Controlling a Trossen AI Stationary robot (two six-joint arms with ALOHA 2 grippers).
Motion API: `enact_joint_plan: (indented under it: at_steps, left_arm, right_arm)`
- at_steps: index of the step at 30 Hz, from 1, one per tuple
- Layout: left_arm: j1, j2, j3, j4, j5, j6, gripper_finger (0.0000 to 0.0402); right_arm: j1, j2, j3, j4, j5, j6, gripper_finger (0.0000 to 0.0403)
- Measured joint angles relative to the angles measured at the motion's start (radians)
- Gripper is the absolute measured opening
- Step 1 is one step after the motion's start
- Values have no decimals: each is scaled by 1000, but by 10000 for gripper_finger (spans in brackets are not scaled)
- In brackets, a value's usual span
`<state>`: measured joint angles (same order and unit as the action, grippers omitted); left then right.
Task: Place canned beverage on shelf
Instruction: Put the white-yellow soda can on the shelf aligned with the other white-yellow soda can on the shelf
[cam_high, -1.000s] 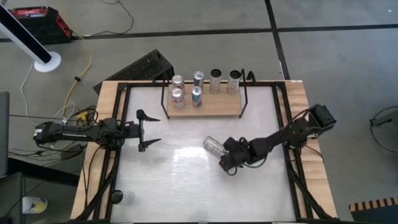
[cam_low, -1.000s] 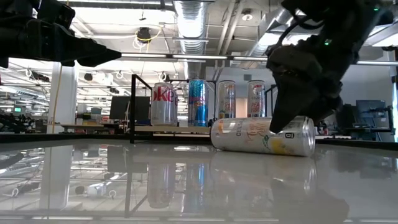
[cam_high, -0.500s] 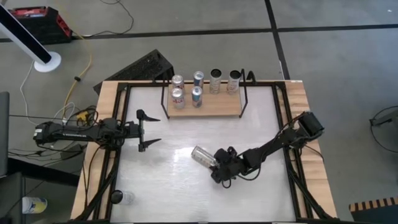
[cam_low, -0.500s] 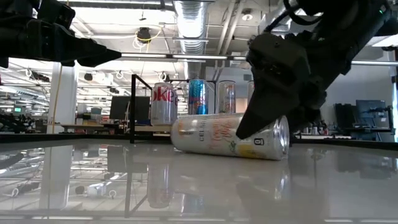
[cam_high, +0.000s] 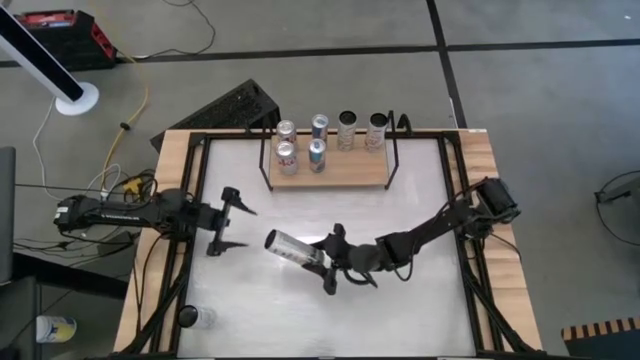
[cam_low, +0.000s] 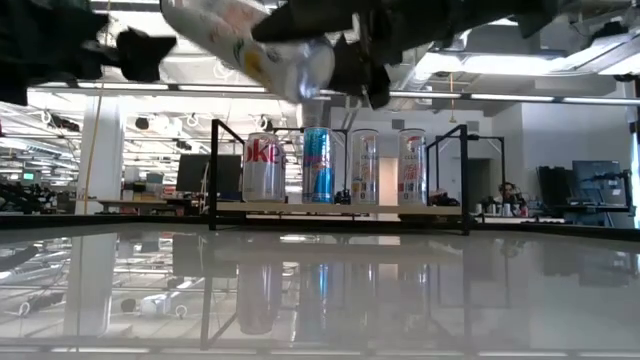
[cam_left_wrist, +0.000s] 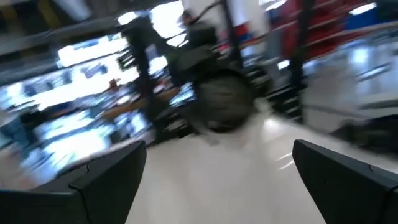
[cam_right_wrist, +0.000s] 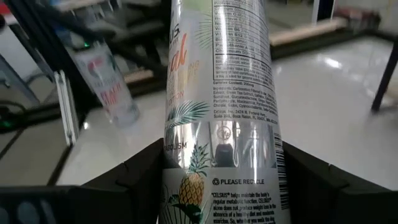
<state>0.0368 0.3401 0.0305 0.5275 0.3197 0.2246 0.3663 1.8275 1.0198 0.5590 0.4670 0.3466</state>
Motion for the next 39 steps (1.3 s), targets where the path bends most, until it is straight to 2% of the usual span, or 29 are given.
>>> enact_joint_plan:
  at_steps: [3, 8, 13, 16, 20, 25, 30, 35, 39]
  left_arm:
    - [0, 0, 0, 19, 28, -8, 393]
    - [0, 7, 0, 48, -2, -14, 393]
    - [-1, 89, 0, 162, -1, -49, 393]
    - [-7, 176, 0, 262, -1, -51, 393]
    - [-29, 327, 0, 484, 36, -89, 393]
    - [-50, 551, 0, 747, -18, -128, 393]
    - [-50, 767, 21, 998, -9, -201, 393]
    - [-50, 933, 106, 1036, -16, -260, 393]
    - [-50, 1031, 178, 1036, 41, -294, 393]
  right_arm:
    - [-4, 0, 0, 46, 1, -46, 278]
    - [-20, 12, 0, 80, 1, -84, 278]
    - [-41, 10, 4, 167, -40, -165, 278]
    - [-50, 12, 2, 223, -78, -228, 278]
    - [-64, 9, 4, 284, -112, -269, 278]
    - [-80, 12, 3, 295, -163, -278, 278]
    - [-89, 11, 3, 313, -169, -301, 278]
    - [-100, 11, 3, 312, -173, -329, 278]
    - [-115, 11, 3, 305, -173, -332, 278]
